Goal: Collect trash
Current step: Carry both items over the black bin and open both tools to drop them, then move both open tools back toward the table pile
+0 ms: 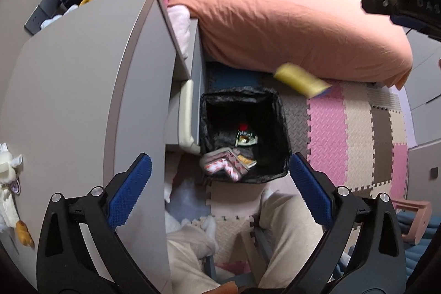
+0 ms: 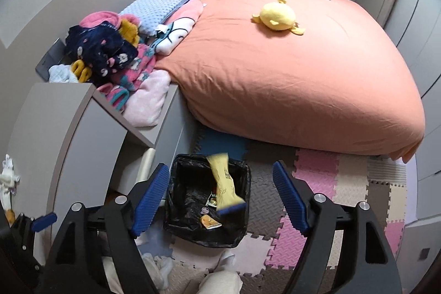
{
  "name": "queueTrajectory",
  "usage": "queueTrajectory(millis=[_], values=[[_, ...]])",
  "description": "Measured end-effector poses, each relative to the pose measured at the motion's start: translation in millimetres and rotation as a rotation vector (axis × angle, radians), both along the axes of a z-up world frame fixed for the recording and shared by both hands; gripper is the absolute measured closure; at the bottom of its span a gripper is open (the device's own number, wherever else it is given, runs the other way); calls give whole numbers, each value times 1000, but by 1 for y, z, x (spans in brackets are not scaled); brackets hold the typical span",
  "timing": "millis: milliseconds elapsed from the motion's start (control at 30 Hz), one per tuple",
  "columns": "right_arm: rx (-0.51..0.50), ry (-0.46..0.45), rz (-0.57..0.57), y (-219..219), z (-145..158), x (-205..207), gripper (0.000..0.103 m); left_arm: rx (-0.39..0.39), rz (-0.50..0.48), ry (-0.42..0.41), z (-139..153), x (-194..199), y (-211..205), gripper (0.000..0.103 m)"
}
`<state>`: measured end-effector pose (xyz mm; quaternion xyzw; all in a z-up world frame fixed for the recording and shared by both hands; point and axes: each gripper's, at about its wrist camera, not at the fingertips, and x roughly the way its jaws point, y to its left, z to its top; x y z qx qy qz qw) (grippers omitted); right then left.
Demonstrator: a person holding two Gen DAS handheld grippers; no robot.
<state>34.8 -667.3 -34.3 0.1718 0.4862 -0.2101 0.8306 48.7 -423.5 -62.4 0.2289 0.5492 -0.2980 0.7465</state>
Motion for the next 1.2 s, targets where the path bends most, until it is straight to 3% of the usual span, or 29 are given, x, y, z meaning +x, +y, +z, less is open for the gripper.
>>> queueTrajectory(millis=[167, 700, 1200], values=[[-1, 2, 16, 5, -2, 1, 25, -12, 13, 24, -1, 2, 3, 6], [-14, -9, 35, 15, 8, -1, 25, -38, -20, -40, 17, -8, 11, 6], [-39, -46, 151, 87, 32, 19, 25, -72, 70, -83, 38, 6, 73, 6]])
